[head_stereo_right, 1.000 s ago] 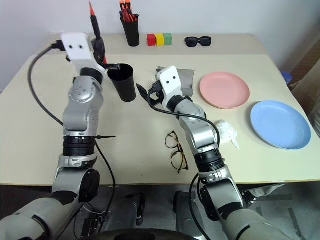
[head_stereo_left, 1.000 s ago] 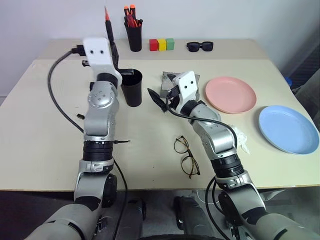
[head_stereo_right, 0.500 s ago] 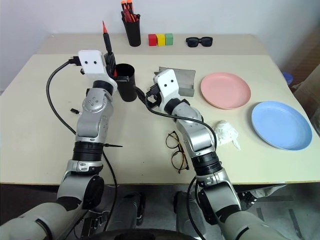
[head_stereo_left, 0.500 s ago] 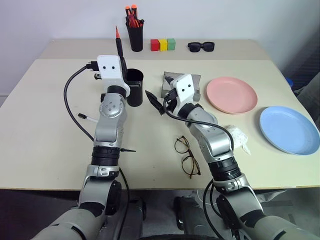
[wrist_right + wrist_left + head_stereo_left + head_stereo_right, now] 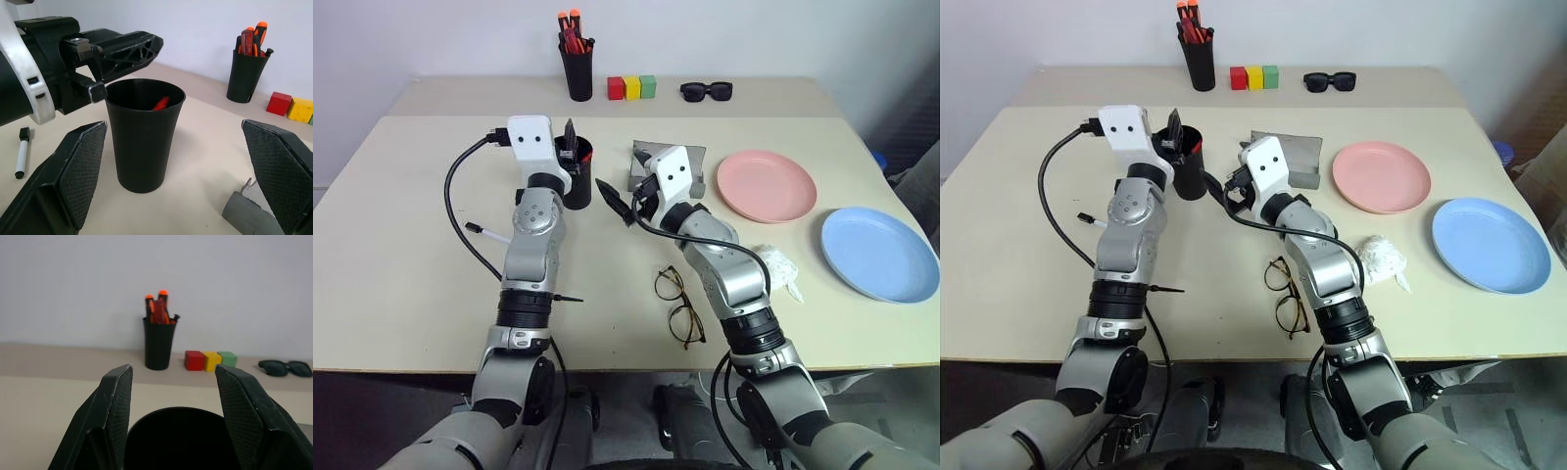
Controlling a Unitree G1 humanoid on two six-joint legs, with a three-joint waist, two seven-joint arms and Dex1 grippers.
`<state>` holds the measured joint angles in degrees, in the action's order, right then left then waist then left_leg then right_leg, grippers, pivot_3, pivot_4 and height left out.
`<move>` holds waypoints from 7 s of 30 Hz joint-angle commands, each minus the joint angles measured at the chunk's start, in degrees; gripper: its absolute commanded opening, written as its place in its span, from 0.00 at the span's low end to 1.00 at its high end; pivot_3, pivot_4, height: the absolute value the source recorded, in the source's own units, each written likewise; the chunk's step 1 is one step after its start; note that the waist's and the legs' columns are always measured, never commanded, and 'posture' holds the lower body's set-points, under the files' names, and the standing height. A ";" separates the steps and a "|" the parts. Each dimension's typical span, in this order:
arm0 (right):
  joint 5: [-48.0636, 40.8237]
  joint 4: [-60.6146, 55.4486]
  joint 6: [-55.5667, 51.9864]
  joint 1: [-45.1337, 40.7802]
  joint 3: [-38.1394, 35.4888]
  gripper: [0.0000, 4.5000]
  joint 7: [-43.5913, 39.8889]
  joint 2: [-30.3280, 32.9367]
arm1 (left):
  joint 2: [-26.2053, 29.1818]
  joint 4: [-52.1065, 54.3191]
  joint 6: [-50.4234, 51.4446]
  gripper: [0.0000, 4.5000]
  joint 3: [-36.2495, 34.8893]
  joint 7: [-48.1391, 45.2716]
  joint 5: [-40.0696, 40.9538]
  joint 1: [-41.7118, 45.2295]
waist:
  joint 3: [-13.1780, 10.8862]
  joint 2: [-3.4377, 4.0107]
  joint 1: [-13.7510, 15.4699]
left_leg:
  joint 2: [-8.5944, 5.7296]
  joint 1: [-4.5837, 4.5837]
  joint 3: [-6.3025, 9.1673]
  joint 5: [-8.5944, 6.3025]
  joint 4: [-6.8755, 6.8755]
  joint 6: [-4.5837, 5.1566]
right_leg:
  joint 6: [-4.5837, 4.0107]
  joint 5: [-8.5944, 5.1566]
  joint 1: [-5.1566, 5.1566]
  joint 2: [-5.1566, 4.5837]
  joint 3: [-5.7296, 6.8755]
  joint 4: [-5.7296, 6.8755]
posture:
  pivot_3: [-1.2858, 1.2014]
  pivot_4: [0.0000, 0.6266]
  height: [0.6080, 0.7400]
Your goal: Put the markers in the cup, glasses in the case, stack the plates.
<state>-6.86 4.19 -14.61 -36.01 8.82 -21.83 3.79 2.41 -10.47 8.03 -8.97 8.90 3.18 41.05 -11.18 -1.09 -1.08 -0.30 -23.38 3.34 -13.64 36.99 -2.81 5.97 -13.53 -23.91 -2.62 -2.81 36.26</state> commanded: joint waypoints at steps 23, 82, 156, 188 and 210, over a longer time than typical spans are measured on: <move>-1.64 -10.24 -4.61 4.33 1.11 1.00 -6.95 5.45 | -10.08 16.43 65.08 0.87 -36.85 31.80 2.02 10.14 | -0.02 -0.06 -0.08 | -0.02 0.02 0.14 0.02 0.03 -0.05 | 0.06 0.03 0.08 0.03 0.10 -0.01 | 0.52 0.24 1.00; 1.80 -5.61 -2.56 2.71 -2.82 1.00 3.13 4.68 | 0.66 -1.57 -2.39 0.25 3.94 -1.07 -4.46 -1.24 | -0.02 -0.05 0.19 | -0.01 -0.02 0.01 0.04 -0.03 -0.06 | 0.02 0.06 0.00 0.00 0.01 -0.07 | 0.52 0.24 1.00; 1.12 -27.74 -14.41 20.51 -11.48 1.00 2.84 18.97 | -1.33 -58.76 4.36 0.01 11.70 -52.49 -3.77 32.92 | -0.03 -0.02 0.24 | -0.04 -0.12 -0.01 -0.03 0.06 0.08 | 0.11 -0.01 0.00 0.03 -0.01 -0.11 | 0.52 0.24 1.00; -2.78 -35.72 -21.45 26.75 -10.72 1.00 0.08 20.36 | -1.51 -65.10 -4.18 0.86 9.69 -36.15 -8.04 36.58 | -0.03 -0.03 0.17 | -0.04 -0.10 0.01 -0.03 0.08 0.08 | 0.12 0.00 0.00 0.04 -0.01 -0.05 | 0.52 0.24 1.00; -2.19 -34.86 -20.72 25.82 -8.46 1.00 0.02 19.83 | -2.06 -66.25 -0.42 0.86 9.07 -32.80 -9.56 35.21 | -0.03 -0.02 0.30 | -0.04 -0.10 0.00 -0.03 0.09 0.08 | 0.12 0.00 0.01 0.03 0.00 -0.04 | 0.52 0.24 1.00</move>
<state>-9.15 -28.87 -36.27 -9.81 0.70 -22.15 23.68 0.75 -76.59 6.92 -0.26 -23.59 -5.74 75.18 -11.21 -1.11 -0.78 -0.34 -23.48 3.35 -13.67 37.09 -2.74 6.09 -13.54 -23.90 -2.59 -2.82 36.22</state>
